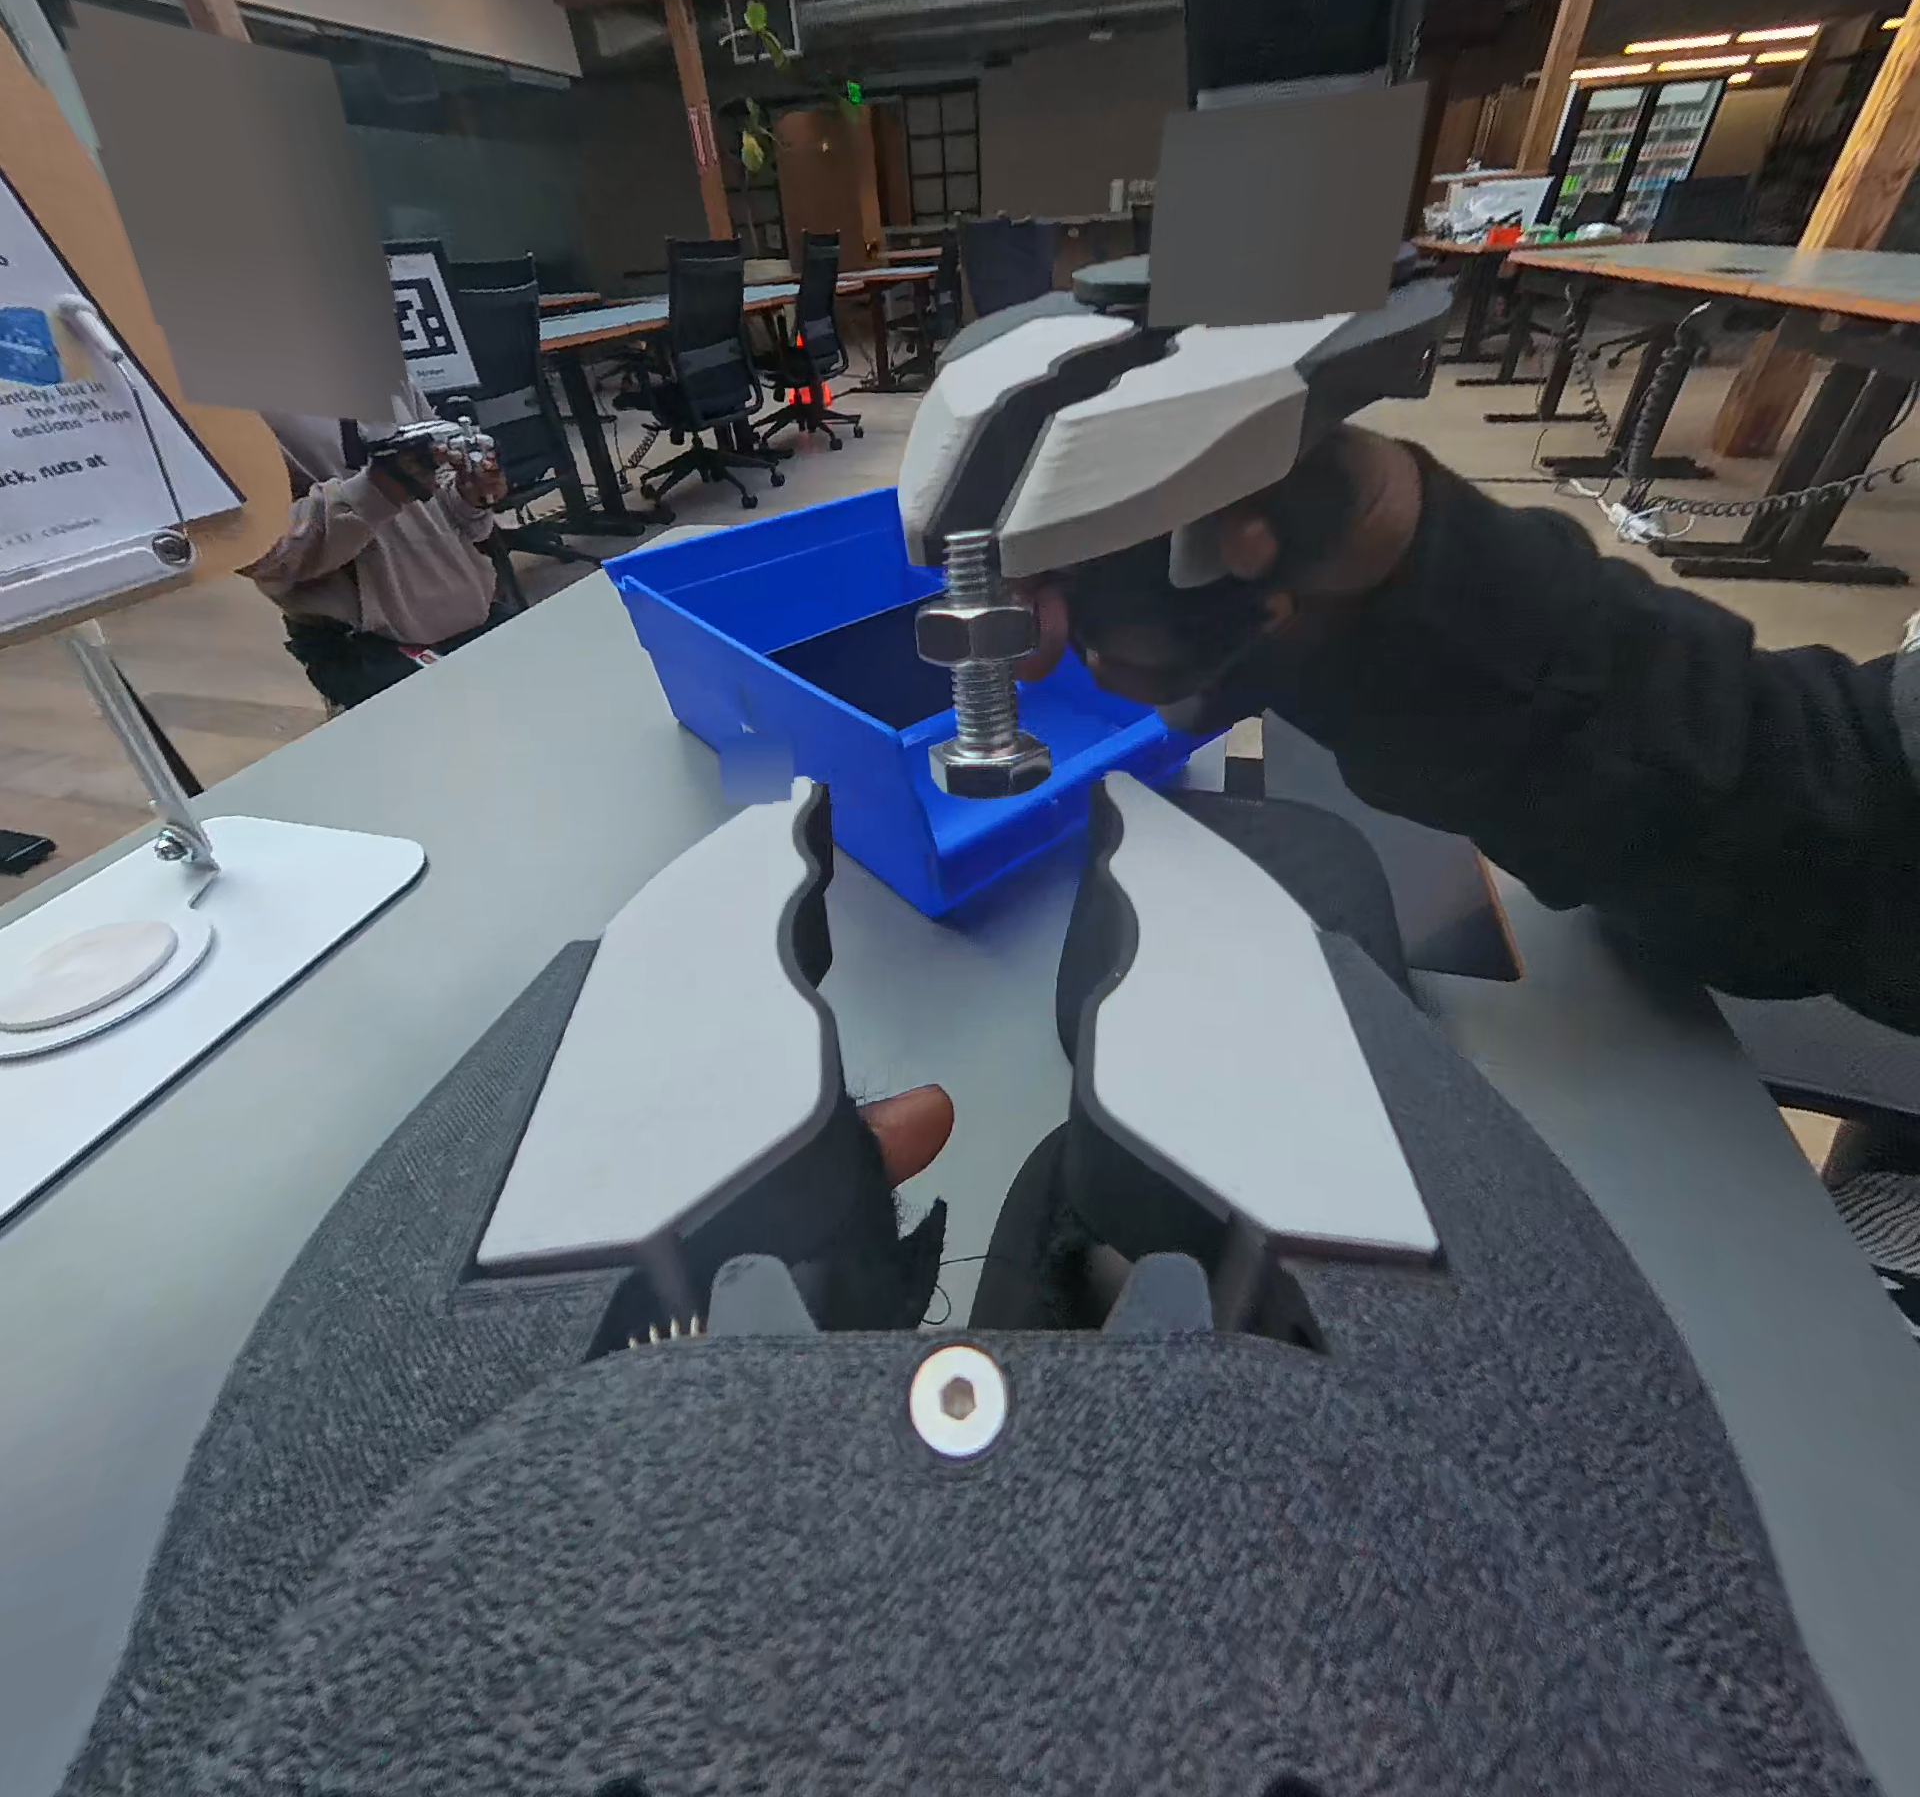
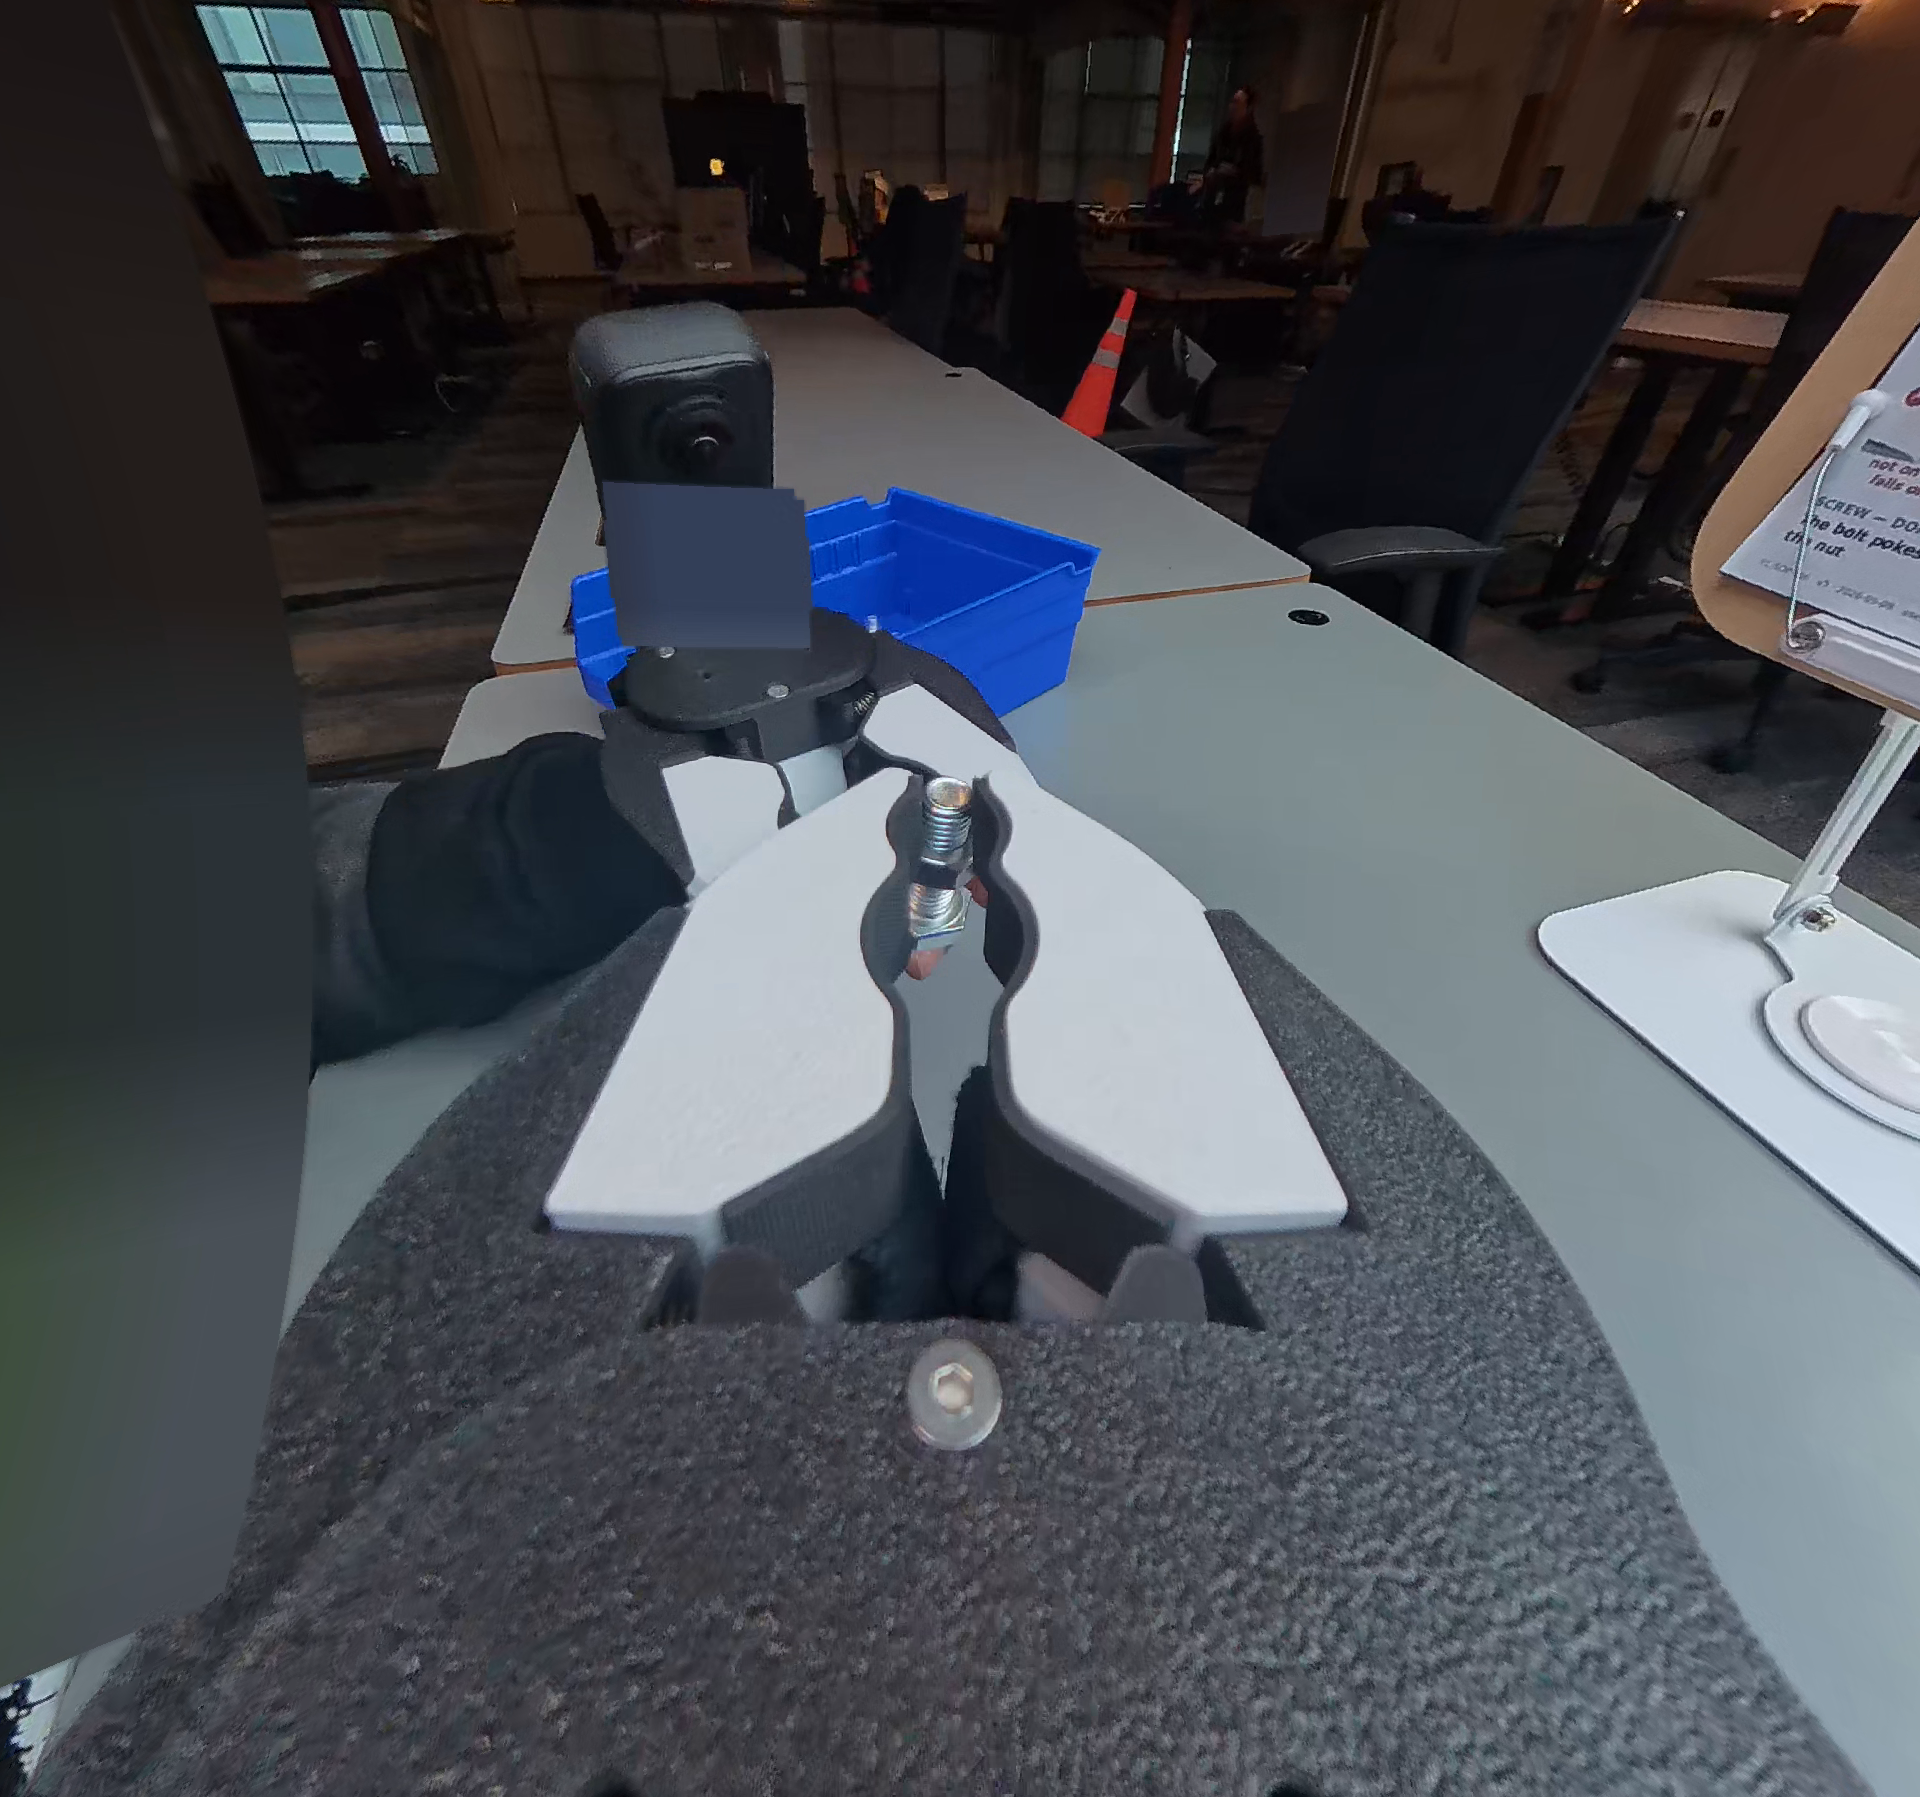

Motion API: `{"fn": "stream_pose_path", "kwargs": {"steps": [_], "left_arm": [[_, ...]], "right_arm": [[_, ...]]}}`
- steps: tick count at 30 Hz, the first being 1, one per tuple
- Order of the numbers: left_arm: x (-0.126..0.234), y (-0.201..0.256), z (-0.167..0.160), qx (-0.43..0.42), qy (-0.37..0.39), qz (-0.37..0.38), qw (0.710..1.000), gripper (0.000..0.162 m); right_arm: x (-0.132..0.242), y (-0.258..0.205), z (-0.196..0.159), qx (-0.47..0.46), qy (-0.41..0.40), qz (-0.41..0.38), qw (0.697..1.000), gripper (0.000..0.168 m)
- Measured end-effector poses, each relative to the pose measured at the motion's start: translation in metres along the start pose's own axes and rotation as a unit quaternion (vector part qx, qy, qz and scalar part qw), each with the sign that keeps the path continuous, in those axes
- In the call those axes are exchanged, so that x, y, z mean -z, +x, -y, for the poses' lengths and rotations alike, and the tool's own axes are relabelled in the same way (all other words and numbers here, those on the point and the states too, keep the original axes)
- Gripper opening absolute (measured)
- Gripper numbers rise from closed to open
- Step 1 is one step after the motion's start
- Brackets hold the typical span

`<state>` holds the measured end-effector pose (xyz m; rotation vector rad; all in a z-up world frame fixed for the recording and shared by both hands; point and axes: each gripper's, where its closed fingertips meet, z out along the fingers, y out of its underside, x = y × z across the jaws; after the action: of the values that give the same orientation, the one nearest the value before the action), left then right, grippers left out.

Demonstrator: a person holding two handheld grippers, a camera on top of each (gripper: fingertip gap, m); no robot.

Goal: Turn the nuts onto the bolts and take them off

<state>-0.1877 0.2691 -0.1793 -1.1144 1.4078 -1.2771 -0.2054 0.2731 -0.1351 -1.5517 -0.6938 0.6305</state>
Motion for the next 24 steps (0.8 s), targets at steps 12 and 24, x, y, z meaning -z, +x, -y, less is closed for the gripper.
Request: {"fn": "stream_pose_path", "kwargs": {"steps": [12, 24], "left_arm": [[-0.005, -0.001, -0.012, -0.002, -0.025, 0.01, 1.0, 0.031], [-0.007, -0.005, -0.015, -0.009, -0.032, 0.031, 0.999, 0.023]], "right_arm": [[-0.013, 0.001, -0.013, 0.015, -0.023, -0.001, 1.0, 0.008], [-0.015, 0.003, -0.011, 0.012, -0.016, -0.01, 1.0, 0.008]]}}
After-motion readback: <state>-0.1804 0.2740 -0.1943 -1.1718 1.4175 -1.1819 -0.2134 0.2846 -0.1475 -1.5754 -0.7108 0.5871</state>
